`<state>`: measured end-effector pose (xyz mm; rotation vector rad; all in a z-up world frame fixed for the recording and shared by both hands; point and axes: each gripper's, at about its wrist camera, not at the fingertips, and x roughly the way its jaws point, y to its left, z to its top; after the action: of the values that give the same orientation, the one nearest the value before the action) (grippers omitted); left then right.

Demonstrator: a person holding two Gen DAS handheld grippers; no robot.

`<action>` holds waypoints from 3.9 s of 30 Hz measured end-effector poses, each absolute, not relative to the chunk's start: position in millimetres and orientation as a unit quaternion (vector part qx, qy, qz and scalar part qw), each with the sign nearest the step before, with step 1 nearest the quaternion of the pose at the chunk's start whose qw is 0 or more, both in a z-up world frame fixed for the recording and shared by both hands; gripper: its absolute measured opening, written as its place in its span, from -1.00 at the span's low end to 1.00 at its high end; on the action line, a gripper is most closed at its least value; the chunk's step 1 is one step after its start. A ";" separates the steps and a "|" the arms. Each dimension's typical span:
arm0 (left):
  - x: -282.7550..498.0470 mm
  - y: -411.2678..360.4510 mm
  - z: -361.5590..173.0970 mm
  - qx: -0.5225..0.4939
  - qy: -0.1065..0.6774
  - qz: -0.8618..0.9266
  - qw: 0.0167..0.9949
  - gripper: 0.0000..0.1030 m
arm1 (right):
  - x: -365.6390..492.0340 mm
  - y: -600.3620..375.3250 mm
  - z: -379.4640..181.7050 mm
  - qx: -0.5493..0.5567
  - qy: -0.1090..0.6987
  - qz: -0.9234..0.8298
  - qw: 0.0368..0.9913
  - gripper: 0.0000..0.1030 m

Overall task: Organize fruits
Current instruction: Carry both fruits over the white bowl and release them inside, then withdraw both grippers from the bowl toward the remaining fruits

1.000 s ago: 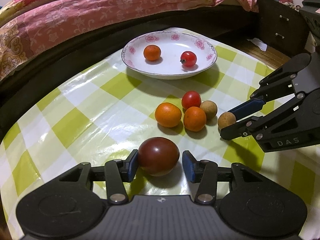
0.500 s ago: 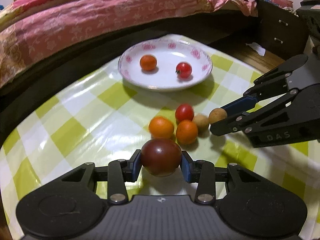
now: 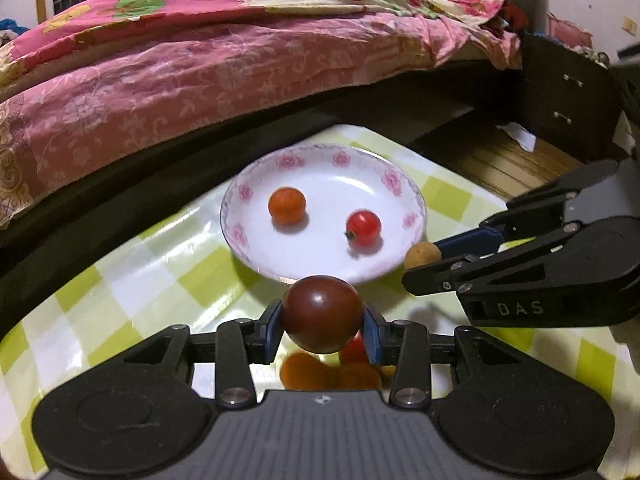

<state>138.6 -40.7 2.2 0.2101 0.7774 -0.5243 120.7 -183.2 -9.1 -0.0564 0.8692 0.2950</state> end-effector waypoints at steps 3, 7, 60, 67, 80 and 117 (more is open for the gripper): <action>149.5 -46.3 4.8 0.095 0.364 -0.251 0.892 -0.09 | 130.3 -190.2 -9.9 -0.018 0.416 0.129 0.900 -0.56; 162.2 -49.9 2.2 0.086 0.360 -0.243 0.897 -0.09 | 138.2 -194.0 -6.7 -0.016 0.404 0.127 0.906 -0.56; 154.0 -31.0 0.9 0.092 0.368 -0.239 0.894 -0.01 | 144.8 -196.4 -7.5 -0.006 0.399 0.137 0.907 -0.48; 136.4 -17.5 -8.0 0.096 0.391 -0.248 0.881 -0.01 | 136.9 -196.0 -13.8 -0.008 0.417 0.146 0.897 -0.48; 106.6 -3.2 -13.8 0.120 0.405 -0.265 0.867 -0.01 | 108.6 -178.1 -22.6 -0.037 0.451 0.216 0.865 -0.46; 108.3 -47.4 -24.0 0.132 0.405 -0.323 0.845 -0.02 | 121.8 -177.0 -32.9 -0.062 0.478 0.197 0.854 -0.61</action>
<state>108.3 -47.4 -24.0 0.2777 0.8553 -0.6824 121.8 -177.0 -32.9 -0.1312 1.0055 0.4139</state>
